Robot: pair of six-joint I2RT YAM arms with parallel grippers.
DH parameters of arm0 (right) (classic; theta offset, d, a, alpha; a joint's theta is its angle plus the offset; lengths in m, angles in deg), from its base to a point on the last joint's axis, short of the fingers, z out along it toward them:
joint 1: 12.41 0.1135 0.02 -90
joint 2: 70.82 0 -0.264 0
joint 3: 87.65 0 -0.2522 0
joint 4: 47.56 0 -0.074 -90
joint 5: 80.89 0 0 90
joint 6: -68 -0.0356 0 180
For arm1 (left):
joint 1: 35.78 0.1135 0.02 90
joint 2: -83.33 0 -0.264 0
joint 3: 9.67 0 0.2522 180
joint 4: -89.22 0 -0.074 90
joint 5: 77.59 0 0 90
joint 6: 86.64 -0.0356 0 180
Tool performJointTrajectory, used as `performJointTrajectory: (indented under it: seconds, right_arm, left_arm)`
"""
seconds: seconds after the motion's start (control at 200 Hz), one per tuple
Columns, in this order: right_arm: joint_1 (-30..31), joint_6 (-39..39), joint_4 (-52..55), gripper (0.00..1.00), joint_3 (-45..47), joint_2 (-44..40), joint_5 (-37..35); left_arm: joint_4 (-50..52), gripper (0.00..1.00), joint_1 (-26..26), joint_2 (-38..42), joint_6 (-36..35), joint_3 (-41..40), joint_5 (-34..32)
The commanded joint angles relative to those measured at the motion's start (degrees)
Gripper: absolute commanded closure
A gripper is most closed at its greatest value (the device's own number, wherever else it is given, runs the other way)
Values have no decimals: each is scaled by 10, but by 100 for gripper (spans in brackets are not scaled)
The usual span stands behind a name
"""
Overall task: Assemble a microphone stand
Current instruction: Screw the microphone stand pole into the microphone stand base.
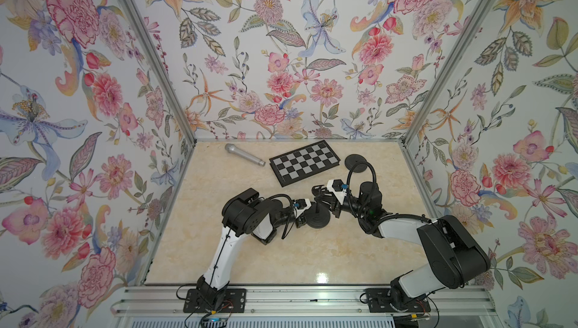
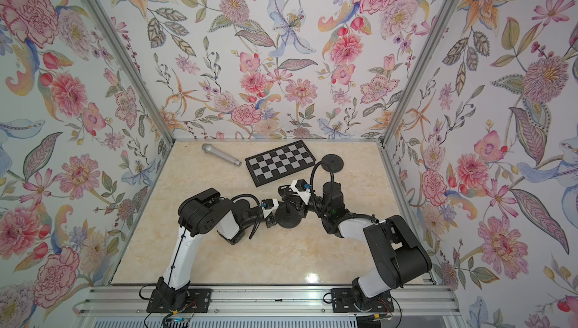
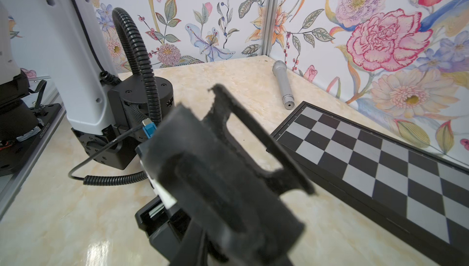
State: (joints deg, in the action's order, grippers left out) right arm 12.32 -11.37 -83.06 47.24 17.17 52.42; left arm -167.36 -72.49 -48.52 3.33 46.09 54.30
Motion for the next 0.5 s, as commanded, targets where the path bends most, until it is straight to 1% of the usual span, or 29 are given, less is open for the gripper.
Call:
performJointTrajectory:
  seconds: [0.0, 0.05, 0.075, 0.11, 0.18, 0.2, 0.225, 0.295, 0.325, 0.375, 0.42, 0.495]
  right_arm:
    - [21, -47, -47, 100, 30, 13, -108]
    - [49, -75, -84, 100, 55, 12, -223]
    - [69, -90, -98, 100, 67, 11, -292]
    - [100, -111, -122, 100, 84, 14, -409]
    - [183, -159, -160, 100, 105, 30, -632]
    - [206, -176, -165, 100, 105, 37, -684]
    - [230, -193, -169, 100, 103, 48, -730]
    - [292, -216, -178, 100, 87, 82, -791]
    - [313, -217, -183, 100, 78, 97, -802]
    - [335, -201, -197, 100, 70, 115, -799]
    - [341, -199, -198, 100, 68, 120, -797]
    - [332, -199, -200, 100, 75, 114, -746]
  left_arm:
    - [87, 49, -3, -34, -16, -12, -9]
    - [90, 49, -2, -33, -18, -11, -11]
    - [92, 49, -2, -31, -19, -10, -12]
    - [95, 49, -2, -31, -19, -8, -12]
    - [93, 49, -2, -33, -16, -8, -11]
    - [92, 49, -2, -35, -14, -9, -10]
    - [91, 49, -2, -36, -14, -10, -9]
    - [99, 49, -2, -36, -14, -9, -10]
    - [102, 49, -2, -36, -12, -7, -8]
    - [104, 49, -2, -39, -8, -4, -6]
    - [100, 49, -2, -43, -1, -4, -3]
    - [97, 49, -2, -48, 5, -7, -2]
